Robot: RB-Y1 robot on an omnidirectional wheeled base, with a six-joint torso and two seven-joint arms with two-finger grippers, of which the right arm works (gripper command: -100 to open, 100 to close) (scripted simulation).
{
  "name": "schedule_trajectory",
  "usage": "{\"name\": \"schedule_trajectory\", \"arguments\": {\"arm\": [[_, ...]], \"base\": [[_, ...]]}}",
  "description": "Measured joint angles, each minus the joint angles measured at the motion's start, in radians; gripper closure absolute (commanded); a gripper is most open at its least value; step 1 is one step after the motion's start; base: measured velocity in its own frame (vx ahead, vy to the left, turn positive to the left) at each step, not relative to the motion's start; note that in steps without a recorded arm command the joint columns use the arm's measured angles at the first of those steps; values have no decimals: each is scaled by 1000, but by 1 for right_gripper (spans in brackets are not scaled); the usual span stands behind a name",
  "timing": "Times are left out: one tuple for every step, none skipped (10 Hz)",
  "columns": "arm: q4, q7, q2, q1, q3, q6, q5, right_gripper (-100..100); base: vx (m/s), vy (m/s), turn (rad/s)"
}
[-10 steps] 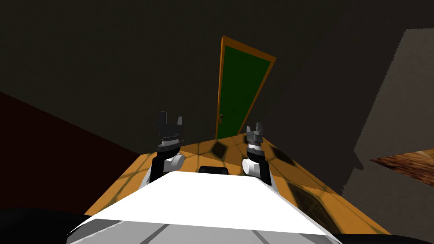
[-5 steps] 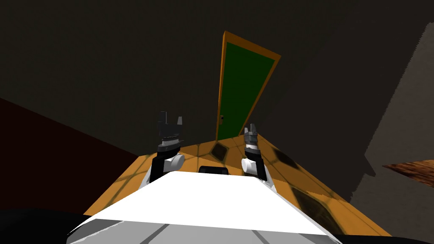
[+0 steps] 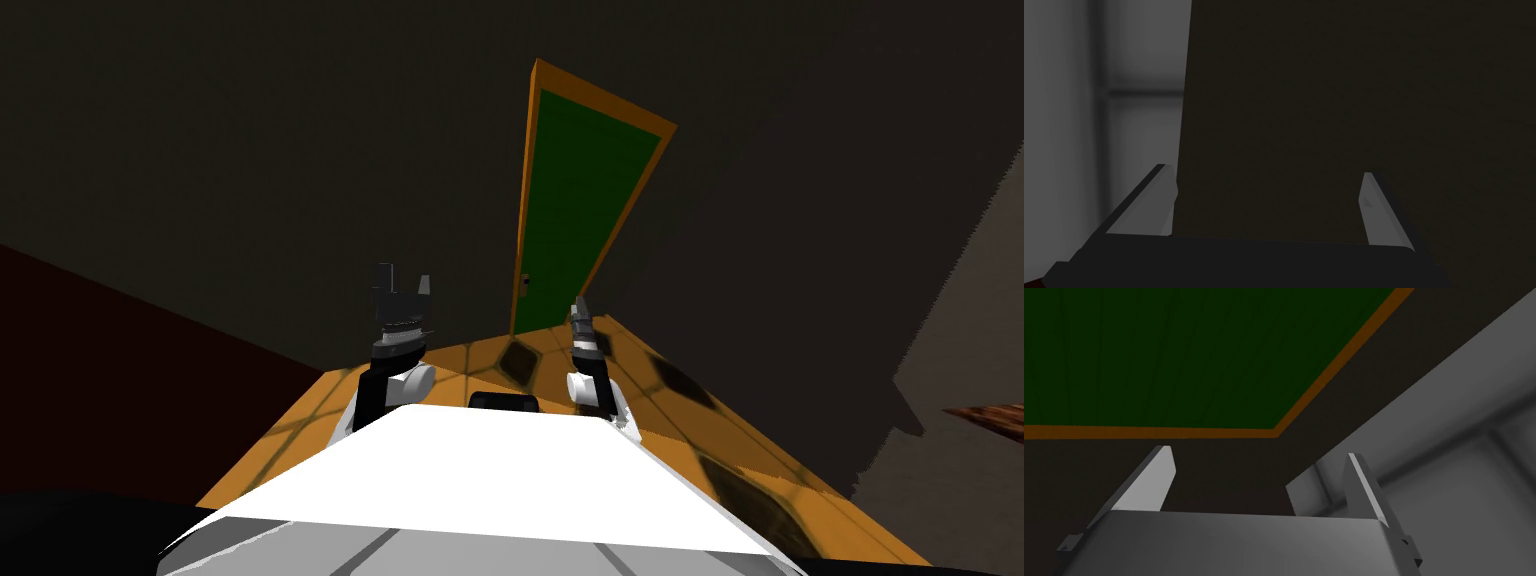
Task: Pull the door open
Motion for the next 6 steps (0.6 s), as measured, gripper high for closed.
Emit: {"name": "schedule_trajectory", "arguments": {"arm": [[24,18,-12,-14,-5,3,16,-100],[50,40,-16,-17,-2,-4,36,-100],[72,62,-24,-30,-3,-3,55,-100],[104,85,-30,-47,-4,-5,75,-100],[137,109,-34,-66,-5,-5,96,-100],[164,131,-42,-77,-6,-5,116,-100]], "base": [[96,15,21],[98,22,21],[99,24,21],[96,29,21],[96,18,24],[94,8,25]]}}
